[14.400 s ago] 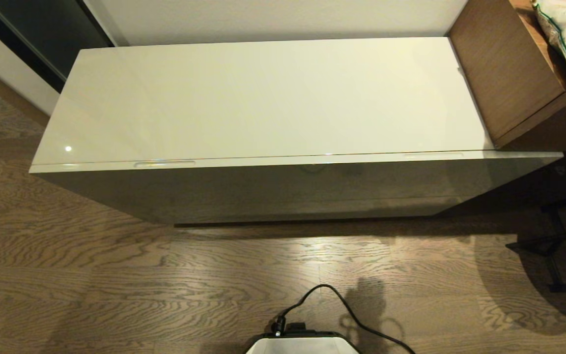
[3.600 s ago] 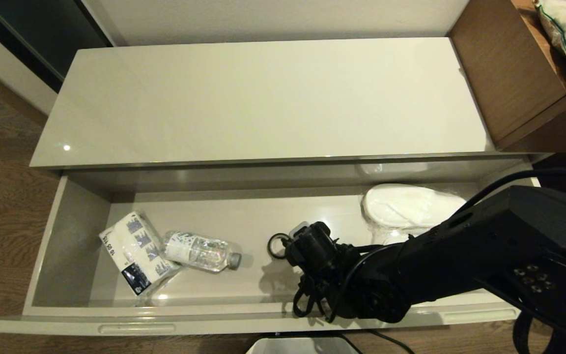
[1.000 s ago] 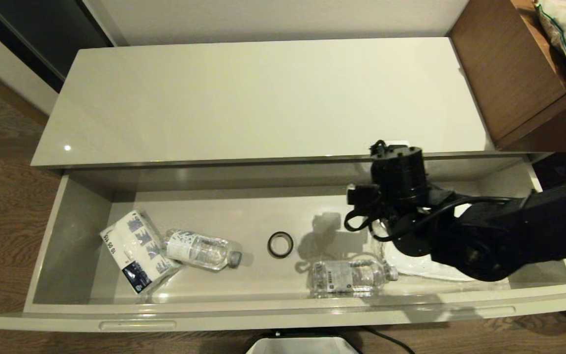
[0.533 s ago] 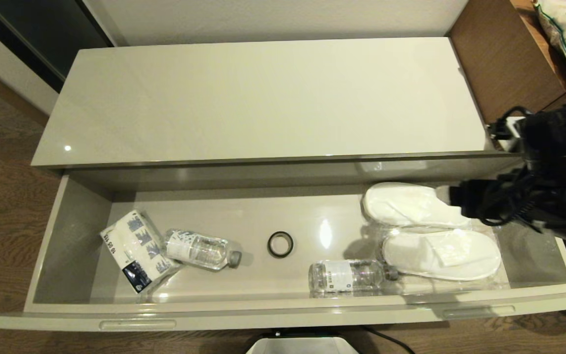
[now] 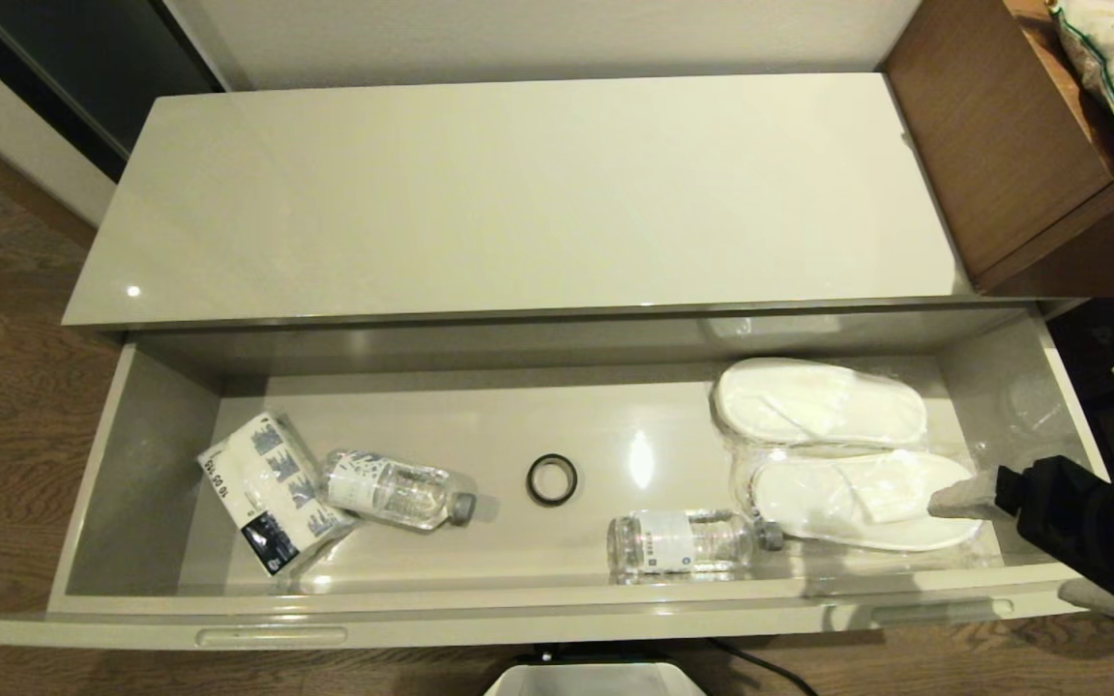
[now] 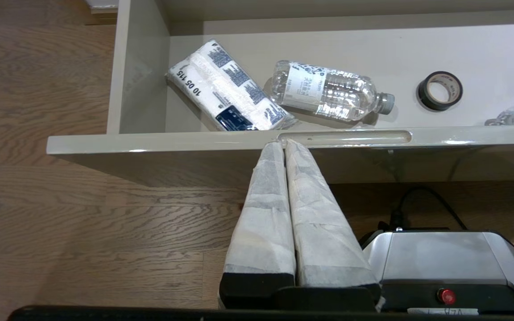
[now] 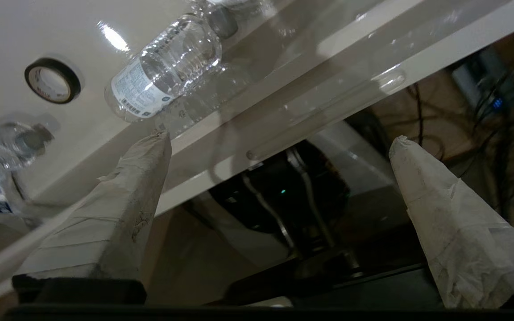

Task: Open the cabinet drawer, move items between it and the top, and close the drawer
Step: Take out the disposable slippers from the drawer

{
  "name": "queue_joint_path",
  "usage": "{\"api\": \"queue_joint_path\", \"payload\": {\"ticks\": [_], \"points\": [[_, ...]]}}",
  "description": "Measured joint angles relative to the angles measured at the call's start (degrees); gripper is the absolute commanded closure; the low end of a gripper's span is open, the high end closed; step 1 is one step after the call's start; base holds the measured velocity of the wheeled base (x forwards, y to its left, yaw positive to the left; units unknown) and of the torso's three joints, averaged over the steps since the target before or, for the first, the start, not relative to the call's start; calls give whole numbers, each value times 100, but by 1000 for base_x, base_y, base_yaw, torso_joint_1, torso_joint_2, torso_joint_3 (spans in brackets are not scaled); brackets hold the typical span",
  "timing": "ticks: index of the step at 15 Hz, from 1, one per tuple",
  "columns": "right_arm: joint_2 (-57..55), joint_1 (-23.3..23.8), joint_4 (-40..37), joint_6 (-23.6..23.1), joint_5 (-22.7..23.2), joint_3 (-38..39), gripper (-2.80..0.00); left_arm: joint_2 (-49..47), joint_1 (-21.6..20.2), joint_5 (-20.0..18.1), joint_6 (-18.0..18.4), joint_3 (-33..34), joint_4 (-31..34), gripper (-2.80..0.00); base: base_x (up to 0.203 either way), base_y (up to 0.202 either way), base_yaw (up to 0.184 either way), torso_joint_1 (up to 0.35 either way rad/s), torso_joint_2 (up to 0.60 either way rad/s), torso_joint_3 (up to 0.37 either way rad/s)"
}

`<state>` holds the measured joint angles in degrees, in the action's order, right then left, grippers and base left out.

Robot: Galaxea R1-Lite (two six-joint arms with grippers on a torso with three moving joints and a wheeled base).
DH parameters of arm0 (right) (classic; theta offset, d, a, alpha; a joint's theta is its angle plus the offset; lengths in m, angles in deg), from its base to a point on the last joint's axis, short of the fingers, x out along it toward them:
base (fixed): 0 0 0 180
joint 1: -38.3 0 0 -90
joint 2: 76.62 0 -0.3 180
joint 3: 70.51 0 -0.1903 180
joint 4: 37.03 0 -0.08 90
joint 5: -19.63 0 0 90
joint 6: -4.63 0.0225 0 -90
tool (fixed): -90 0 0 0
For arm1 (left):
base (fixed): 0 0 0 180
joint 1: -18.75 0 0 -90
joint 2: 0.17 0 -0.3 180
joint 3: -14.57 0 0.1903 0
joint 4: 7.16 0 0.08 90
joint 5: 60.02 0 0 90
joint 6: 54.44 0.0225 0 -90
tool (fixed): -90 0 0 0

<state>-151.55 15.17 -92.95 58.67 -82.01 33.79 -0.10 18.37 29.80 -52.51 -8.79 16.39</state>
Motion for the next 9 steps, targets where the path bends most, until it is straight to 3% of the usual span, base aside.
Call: {"api": "queue_joint_path", "payload": {"ticks": [4, 9], "points": [[-918, 94, 459, 683, 90, -170, -280, 0, 0, -3, -2, 0, 0, 0, 0, 0, 0, 0, 0, 0], [-2184, 111, 1216, 668, -4, -997, -280, 0, 0, 2, 0, 0, -2, 0, 0, 0, 0, 0, 0, 0]]}}
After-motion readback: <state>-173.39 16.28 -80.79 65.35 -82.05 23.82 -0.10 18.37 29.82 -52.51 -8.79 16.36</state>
